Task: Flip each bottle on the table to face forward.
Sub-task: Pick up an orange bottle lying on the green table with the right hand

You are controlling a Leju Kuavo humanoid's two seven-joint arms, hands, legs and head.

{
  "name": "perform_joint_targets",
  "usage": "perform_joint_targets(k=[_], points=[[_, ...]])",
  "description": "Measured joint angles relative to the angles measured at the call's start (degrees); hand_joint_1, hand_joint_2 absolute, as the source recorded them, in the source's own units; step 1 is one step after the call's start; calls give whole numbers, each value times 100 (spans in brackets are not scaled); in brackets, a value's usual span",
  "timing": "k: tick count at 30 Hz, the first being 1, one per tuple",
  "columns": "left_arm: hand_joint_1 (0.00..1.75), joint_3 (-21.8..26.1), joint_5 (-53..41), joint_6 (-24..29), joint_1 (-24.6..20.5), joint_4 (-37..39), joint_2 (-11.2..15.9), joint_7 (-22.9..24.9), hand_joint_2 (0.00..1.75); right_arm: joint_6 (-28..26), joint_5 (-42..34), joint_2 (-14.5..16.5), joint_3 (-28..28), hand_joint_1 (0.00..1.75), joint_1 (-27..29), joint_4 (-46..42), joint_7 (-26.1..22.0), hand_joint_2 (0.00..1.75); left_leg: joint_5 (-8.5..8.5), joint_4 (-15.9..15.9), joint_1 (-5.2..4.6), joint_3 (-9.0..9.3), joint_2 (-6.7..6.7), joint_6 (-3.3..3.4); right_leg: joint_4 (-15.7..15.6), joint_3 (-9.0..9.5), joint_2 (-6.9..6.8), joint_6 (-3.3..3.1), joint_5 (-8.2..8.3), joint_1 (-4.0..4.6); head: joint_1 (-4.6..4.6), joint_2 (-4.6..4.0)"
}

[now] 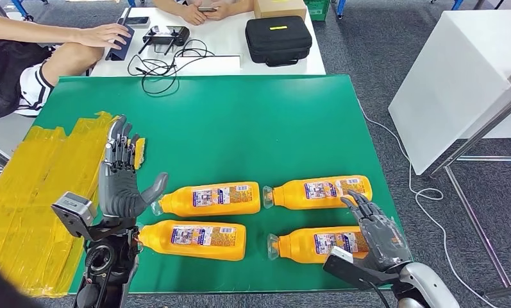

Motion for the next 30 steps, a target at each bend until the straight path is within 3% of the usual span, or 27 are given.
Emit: perform_joint_targets(k=[13, 18, 19, 22, 23, 30], points=[[0, 2, 0, 14, -127, 230, 2, -37, 175, 138, -282, -196, 798, 0, -431, 1216, 320, 175, 1, 0, 0, 2, 1, -1, 0, 0, 0, 0, 0, 1, -1, 0], [0, 4, 8, 27, -161, 267, 2, -25, 175, 165, -322, -242, 990, 21, -618, 1493, 433, 175, 0, 0, 0, 8, 3, 0, 0, 2, 2, 0, 0, 1, 0, 0], [0, 4, 9, 28, -169, 278, 2, -19, 175, 175, -328, -249, 1019, 47, -644, 1527, 446, 175, 0, 0, 0, 10, 5, 0, 0, 5, 2, 0, 0, 1, 0, 0], [0, 4, 10, 28, -196, 309, 2, -10, 175, 189, -351, -279, 1084, 161, -697, 1602, 470, 175, -1, 0, 0, 23, 8, 1, -1, 17, 6, 0, 0, 1, 0, 0], [0, 4, 10, 28, -204, 320, 2, -7, 175, 192, -359, -286, 1094, 174, -712, 1620, 478, 175, -1, 0, 0, 28, 9, 1, -2, 21, 6, 0, 0, 1, 0, 0], [0, 7, 19, 29, -231, 382, 2, 38, 175, 226, -442, -334, 1184, 175, -780, 1663, 545, 175, -1, 0, 0, 47, 7, 1, -3, 37, 6, 0, 0, 2, 0, 0]])
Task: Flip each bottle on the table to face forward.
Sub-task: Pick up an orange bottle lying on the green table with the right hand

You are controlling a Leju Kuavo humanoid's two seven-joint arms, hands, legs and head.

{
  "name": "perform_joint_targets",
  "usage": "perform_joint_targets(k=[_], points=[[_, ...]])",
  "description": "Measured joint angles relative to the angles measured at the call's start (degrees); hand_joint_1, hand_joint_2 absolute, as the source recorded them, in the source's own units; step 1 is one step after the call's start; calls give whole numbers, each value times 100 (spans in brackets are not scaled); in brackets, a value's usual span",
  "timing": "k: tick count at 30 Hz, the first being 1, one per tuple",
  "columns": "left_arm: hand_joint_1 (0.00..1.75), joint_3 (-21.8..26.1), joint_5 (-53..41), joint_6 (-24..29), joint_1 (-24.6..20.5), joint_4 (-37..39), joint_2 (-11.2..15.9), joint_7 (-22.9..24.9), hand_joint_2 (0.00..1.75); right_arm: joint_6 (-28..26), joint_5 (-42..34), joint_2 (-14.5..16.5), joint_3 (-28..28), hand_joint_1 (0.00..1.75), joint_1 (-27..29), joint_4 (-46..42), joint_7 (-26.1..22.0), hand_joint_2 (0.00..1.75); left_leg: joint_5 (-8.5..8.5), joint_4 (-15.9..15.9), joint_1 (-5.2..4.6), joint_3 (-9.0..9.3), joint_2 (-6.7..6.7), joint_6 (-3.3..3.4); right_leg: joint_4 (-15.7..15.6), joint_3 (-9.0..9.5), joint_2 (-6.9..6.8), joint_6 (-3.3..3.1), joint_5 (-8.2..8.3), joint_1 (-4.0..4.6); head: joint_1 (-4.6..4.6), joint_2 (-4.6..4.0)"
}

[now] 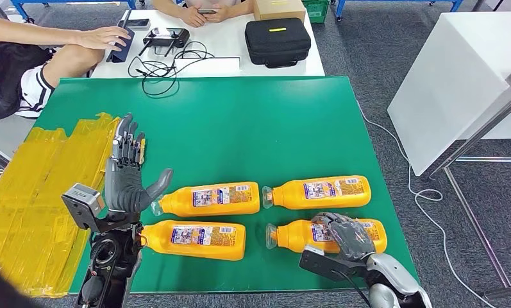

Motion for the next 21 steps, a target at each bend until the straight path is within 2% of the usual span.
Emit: perform_joint_targets(k=[12, 17, 21], points=[[0, 0, 54, 5, -18, 106, 1, 37, 175, -124, -54, -48, 42, 175, 8, -5, 7, 175, 0, 0, 0, 0, -1, 0, 0, 3, 0, 0, 0, 0, 0, 0], [0, 3, 102, 61, 21, 140, 8, 3, 175, -952, -327, 102, -52, 175, 135, -293, -657, 175, 0, 0, 0, -20, -1, 0, 1, -4, -1, 0, 0, -2, -2, 0], [0, 8, 101, 63, 96, 139, 7, -34, 175, -1198, -548, 312, -246, 175, 157, -676, -972, 175, 1, 0, 1, -18, -10, -1, 1, -10, -3, 0, 0, 0, -1, 0]])
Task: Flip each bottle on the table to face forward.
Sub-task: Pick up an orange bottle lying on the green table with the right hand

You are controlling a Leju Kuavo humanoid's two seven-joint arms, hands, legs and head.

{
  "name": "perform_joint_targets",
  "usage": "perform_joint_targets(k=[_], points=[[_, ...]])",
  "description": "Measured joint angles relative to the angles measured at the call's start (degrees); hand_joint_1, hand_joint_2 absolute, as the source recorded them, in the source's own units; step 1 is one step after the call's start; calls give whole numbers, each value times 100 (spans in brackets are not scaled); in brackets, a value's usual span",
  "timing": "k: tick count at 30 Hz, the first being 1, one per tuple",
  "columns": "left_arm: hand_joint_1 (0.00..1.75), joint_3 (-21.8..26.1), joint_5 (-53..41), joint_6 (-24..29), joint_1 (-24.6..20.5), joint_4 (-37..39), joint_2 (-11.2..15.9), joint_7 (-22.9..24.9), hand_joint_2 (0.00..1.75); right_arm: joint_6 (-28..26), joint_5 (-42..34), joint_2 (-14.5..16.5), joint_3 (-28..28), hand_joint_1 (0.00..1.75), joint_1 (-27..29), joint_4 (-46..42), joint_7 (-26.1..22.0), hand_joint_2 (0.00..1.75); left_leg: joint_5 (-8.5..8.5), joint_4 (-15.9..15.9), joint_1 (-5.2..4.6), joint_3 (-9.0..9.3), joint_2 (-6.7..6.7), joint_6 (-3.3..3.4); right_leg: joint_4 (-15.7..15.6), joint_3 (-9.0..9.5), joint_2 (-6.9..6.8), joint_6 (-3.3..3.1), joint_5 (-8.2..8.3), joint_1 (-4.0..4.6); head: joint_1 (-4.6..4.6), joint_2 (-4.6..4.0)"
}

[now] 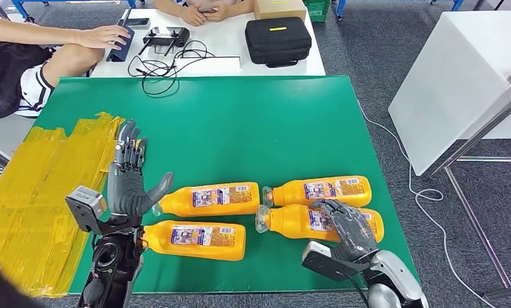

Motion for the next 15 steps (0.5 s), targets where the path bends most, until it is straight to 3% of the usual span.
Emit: perform_joint_targets(k=[4, 10, 15], points=[[0, 17, -41, 7, 59, -1, -4, -24, 175, -499, -648, 365, -412, 175, 40, -485, -524, 175, 1, 0, 0, -7, 3, -1, 1, -6, 1, 0, 0, 0, -1, 0], [0, 41, -119, -9, 60, 0, -57, -11, 175, -1038, -1542, 1112, -978, 175, 94, -1447, -420, 175, 1, 0, -1, -6, 3, -1, 1, -7, 1, 0, 0, 0, 0, 0], [0, 5, -172, -51, 15, 1, -99, 25, 175, -1095, -2548, 1466, -1054, 175, 129, -1946, -580, 175, 1, 0, -1, -4, 6, -1, 1, -6, 1, 0, 0, -1, 0, 0]])
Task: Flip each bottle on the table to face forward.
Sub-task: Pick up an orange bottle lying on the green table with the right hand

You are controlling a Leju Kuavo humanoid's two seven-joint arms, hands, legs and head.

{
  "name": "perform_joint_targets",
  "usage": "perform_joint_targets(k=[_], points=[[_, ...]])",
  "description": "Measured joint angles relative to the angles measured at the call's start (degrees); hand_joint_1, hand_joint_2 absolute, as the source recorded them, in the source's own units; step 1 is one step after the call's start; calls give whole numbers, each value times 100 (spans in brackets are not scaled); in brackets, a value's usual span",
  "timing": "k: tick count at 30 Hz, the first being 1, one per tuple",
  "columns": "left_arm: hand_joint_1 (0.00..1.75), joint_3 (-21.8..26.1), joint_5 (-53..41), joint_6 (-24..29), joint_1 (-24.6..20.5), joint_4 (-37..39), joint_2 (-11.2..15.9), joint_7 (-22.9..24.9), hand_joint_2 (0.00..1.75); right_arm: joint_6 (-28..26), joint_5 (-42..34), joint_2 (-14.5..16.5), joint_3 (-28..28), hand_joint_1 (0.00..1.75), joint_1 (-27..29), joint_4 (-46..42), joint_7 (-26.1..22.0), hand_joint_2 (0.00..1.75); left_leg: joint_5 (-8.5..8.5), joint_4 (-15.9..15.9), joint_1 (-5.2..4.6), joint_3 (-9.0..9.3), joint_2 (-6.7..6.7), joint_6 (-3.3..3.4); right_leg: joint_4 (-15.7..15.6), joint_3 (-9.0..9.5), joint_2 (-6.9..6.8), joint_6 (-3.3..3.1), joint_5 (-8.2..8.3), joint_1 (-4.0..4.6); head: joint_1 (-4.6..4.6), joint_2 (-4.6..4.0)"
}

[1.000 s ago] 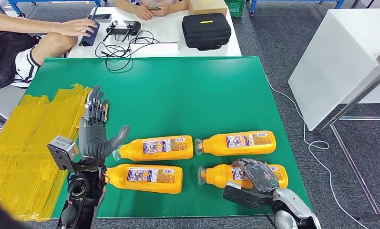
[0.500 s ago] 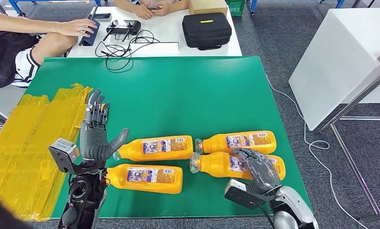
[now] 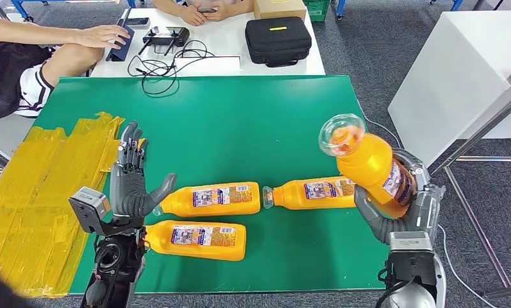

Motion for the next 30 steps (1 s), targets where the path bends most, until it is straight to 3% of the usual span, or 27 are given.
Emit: perform_joint_targets(k=[8, 18, 30], points=[[0, -347, -173, -306, -139, -88, -33, 71, 175, 458, -876, 225, 55, 175, -298, 162, -98, 175, 1, 0, 0, 0, 0, -1, 0, 1, 0, 0, 1, 0, 0, 0], [0, -971, -53, -579, -306, -655, -30, 219, 175, 750, -936, 304, 768, 175, -1083, 1403, -156, 175, 3, 0, 2, -1, -2, -1, 3, 1, 0, -1, 1, 1, 0, 0], [0, -1288, 81, -506, -302, -1080, 99, 314, 175, 736, -599, 393, 1768, 175, -1818, 2609, -219, 175, 3, 0, 2, -2, -2, -1, 4, 1, 0, 0, 1, 1, 0, 0]])
